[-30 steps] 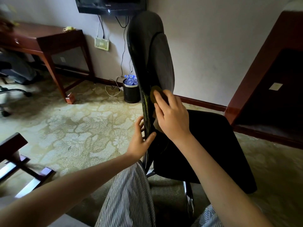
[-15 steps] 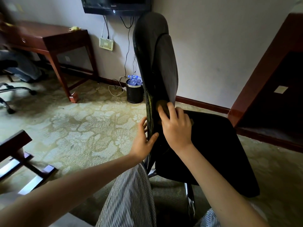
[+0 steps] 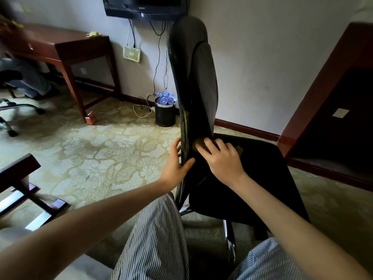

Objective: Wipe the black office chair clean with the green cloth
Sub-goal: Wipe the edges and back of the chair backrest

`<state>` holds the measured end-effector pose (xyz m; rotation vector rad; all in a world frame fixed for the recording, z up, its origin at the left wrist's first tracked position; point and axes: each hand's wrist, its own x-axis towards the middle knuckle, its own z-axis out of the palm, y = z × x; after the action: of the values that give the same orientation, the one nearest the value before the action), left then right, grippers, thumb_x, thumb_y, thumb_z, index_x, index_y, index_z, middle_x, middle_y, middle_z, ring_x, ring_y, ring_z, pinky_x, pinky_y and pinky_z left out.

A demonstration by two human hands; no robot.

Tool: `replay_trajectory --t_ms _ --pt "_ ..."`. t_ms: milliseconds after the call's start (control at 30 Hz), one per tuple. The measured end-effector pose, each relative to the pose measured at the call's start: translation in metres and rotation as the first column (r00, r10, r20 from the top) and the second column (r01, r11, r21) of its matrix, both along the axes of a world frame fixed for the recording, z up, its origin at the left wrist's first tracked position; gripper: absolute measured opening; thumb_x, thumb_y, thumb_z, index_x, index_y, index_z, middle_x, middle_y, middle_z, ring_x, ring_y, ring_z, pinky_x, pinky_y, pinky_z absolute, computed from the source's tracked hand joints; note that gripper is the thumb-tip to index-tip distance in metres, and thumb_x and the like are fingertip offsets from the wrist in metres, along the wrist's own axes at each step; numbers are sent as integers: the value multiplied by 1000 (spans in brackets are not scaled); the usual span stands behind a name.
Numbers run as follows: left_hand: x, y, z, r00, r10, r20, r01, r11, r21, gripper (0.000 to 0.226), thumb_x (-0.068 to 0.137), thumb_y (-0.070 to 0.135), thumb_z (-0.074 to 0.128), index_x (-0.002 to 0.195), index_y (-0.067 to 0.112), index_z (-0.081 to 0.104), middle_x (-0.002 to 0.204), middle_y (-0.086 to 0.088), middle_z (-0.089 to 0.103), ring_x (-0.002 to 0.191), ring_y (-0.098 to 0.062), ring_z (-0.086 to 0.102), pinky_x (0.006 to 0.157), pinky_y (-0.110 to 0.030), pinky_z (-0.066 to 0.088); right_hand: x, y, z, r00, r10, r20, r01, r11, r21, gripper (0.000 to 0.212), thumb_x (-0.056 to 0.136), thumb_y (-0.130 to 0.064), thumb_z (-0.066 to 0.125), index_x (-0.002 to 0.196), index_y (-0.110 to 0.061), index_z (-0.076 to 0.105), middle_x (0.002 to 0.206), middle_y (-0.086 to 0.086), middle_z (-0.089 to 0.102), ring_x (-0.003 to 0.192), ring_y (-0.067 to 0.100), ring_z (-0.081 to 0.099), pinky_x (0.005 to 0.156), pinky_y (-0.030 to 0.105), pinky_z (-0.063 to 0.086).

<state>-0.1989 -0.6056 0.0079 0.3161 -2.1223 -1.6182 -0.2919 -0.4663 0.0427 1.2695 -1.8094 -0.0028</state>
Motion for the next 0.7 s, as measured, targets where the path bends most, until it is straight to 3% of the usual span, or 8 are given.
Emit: replay_trajectory --t_ms 133,300,367,500,567,700 --pt "-1 -2 0 998 -54 11 54 999 -9 79 88 -2 55 141 31 7 142 0 38 125 -8 42 93 -34 51 6 -2 3 997 -39 60 45 994 -101 37 85 -12 44 114 -13 66 106 12 64 81 28 60 59 33 51" --pt "-1 -2 -2 998 -57 7 57 998 -27 80 88 -6 53 142 30 5 141 4 36 121 0 40 86 -15 50 2 -5 -26 999 -52 12 53 997 -51 35 85 -10 43 109 -15 69 105 12 64 82 29 59 61 36 51" --pt "-2 -1 -5 999 -33 2 33 999 -36 81 88 -5 54 144 27 5 140 6 37 120 1 40 83 -12 49 0 -2 -40 999 -38 -12 37 999 -29 35 84 -10 45 109 -15 69 105 12 64 83 28 58 62 36 52" --pt "-2 1 -6 1000 17 -7 -18 995 -94 81 88 -1 56 145 25 6 141 3 40 119 -2 43 86 -19 49 3 3 -64 997 -57 -42 59 997 55 37 75 -12 57 109 -17 70 106 11 61 88 28 47 62 35 52" --pt "-1 3 -5 1000 6 -8 -7 998 -68 80 88 -2 55 145 26 6 136 10 39 118 0 42 82 -11 48 6 4 -72 997 -72 -34 75 992 102 38 72 -15 60 109 -19 70 108 10 51 87 27 44 61 33 51" --pt "2 2 -5 999 -16 -44 13 998 -57 80 87 -3 56 142 30 7 131 15 35 120 -1 39 77 -4 45 8 3 -61 996 -47 81 50 998 -39 35 77 -12 60 111 -16 68 102 10 60 83 27 56 60 35 51"
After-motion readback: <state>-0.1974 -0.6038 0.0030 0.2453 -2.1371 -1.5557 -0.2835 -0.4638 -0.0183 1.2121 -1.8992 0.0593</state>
